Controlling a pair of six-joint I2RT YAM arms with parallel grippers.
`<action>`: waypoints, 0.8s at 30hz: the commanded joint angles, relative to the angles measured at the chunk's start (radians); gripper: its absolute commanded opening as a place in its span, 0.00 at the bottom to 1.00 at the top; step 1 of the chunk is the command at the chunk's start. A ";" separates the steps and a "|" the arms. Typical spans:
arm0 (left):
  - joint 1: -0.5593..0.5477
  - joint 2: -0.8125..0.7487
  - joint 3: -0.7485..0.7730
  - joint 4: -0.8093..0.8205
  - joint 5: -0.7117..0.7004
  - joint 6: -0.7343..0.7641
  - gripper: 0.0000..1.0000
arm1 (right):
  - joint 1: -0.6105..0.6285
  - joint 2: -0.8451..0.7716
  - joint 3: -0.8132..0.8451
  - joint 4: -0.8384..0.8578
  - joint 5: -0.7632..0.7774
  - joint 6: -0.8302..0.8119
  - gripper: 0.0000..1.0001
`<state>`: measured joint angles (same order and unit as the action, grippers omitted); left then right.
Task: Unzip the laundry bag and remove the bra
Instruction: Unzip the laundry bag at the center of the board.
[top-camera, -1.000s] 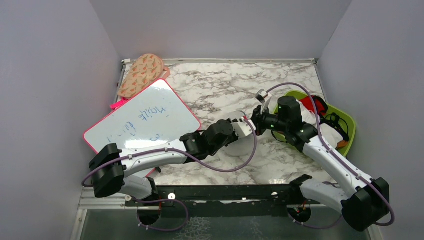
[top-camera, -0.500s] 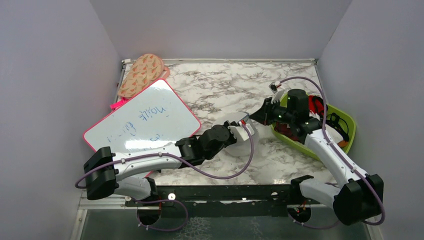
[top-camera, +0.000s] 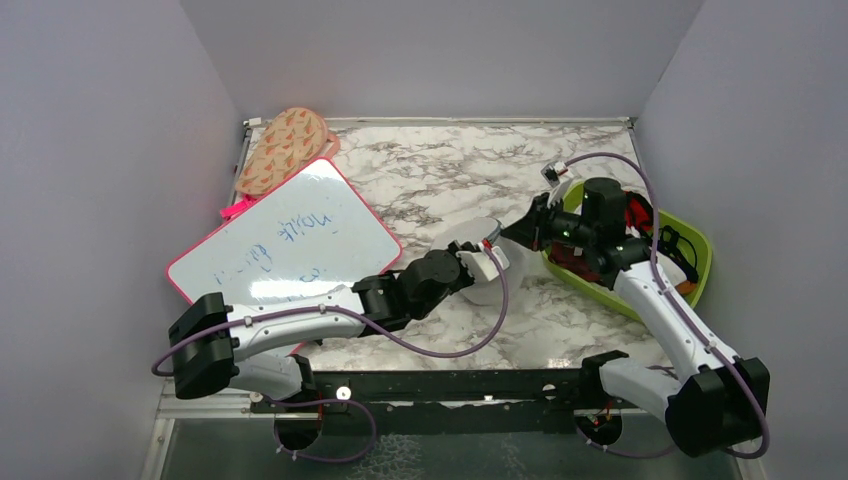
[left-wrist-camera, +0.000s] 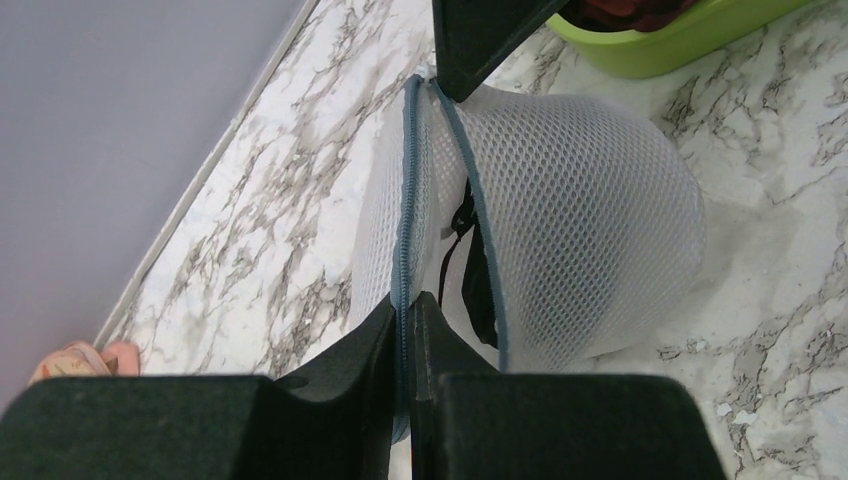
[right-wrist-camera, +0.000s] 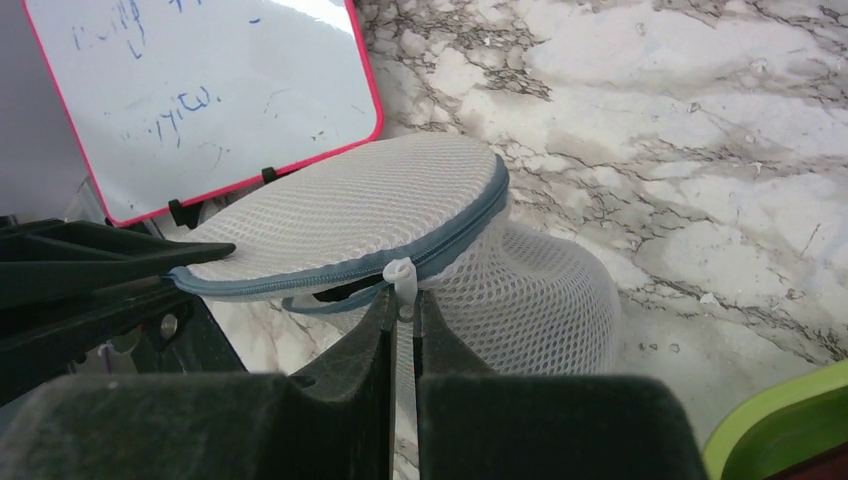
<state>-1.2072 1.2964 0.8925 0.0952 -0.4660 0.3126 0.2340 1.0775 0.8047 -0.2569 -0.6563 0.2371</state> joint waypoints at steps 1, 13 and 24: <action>-0.006 0.035 0.033 -0.027 -0.039 -0.016 0.01 | 0.024 -0.035 0.006 0.016 -0.043 -0.029 0.01; -0.005 0.030 0.036 -0.029 -0.057 -0.034 0.41 | 0.088 -0.047 0.012 0.010 -0.008 -0.031 0.01; -0.005 0.032 0.038 -0.030 -0.067 -0.037 0.34 | 0.246 -0.046 0.003 0.016 0.087 0.002 0.01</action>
<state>-1.2083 1.3396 0.8974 0.0578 -0.5060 0.2840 0.4328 1.0466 0.8047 -0.2638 -0.6224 0.2230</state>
